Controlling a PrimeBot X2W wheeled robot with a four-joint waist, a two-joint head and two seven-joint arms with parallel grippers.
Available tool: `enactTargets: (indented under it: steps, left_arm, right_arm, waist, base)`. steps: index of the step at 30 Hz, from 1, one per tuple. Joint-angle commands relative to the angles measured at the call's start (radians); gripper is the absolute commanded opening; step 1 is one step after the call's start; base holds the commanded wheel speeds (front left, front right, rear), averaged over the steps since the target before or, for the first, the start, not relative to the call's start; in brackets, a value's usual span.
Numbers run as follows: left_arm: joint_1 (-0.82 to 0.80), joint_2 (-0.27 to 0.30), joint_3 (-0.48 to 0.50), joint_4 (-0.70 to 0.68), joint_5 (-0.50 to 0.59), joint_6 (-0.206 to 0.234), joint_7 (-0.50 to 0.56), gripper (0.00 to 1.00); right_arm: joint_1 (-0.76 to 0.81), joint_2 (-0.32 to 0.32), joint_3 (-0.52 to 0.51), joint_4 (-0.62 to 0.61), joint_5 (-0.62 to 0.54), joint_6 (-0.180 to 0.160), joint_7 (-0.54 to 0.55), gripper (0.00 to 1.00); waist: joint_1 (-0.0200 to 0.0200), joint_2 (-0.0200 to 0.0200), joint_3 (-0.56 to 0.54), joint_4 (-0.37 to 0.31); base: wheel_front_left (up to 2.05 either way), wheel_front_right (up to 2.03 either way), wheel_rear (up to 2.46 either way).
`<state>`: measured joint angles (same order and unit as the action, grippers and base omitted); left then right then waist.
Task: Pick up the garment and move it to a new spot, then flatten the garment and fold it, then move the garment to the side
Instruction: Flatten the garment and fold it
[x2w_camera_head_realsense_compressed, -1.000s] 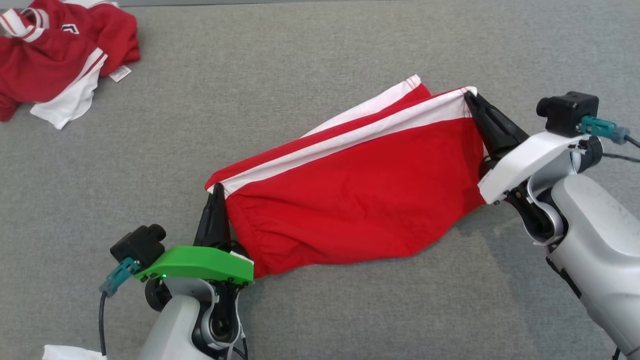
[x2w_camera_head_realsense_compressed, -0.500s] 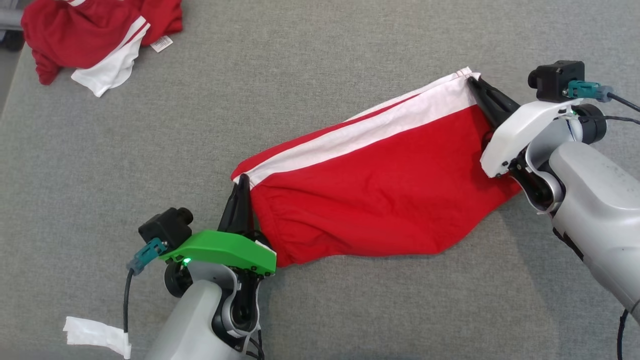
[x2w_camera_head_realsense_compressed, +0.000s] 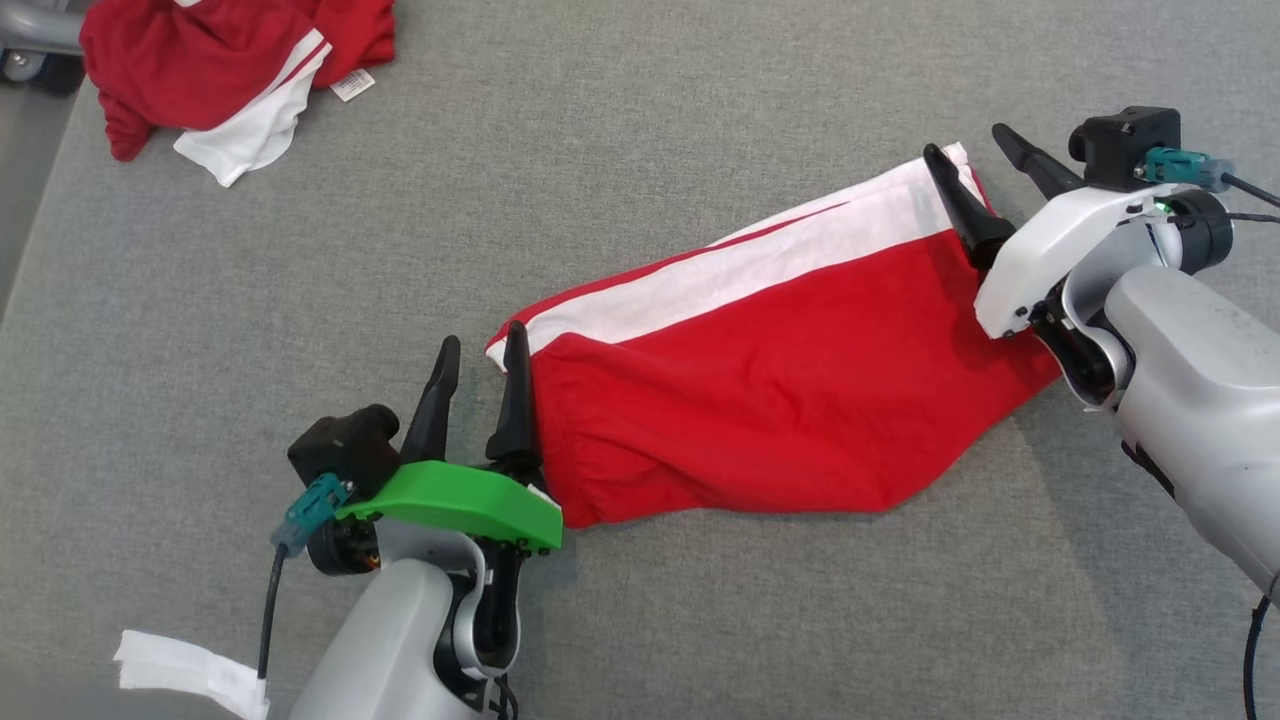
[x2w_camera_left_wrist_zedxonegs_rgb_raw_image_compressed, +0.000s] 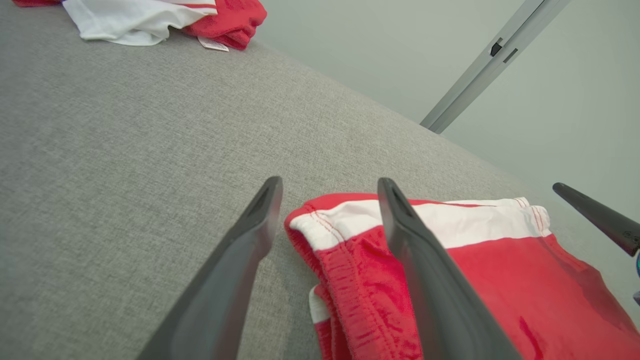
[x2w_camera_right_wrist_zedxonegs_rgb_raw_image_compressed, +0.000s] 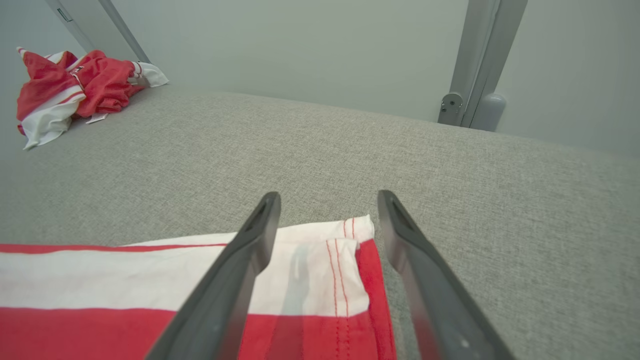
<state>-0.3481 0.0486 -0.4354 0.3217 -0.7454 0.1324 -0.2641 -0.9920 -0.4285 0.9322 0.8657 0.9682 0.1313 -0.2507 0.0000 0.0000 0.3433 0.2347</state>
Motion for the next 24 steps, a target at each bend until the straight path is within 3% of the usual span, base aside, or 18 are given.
enactTargets:
  steps: [1, 12, 24]
  left_arm:
    - [0.027, 0.006, 0.015, -0.019, 0.031, 0.007, 0.0, 1.0]
    - [0.182, 0.005, 0.137, -0.21, 0.207, 0.017, 0.0, 1.0]
    - [0.252, 0.004, 0.169, -0.265, 0.229, 0.024, 0.0, 1.0]
  right_arm:
    - [-0.011, -0.008, 0.005, 0.005, 0.008, -0.001, -0.01, 1.0]
    - [0.072, -0.079, 0.071, -0.034, 0.066, -0.001, 0.003, 1.0]
    - [0.147, -0.104, 0.169, 0.034, 0.164, -0.001, 0.115, 1.0]
  waist:
    - [0.0, 0.0, -0.007, -0.002]
    - [0.0, 0.0, -0.08, -0.02]
    - [0.0, 0.0, -0.118, 0.03]
  base:
    - [0.0, 0.0, 0.0]
    - [0.0, 0.0, 0.0]
    - [0.0, 0.0, 0.0]
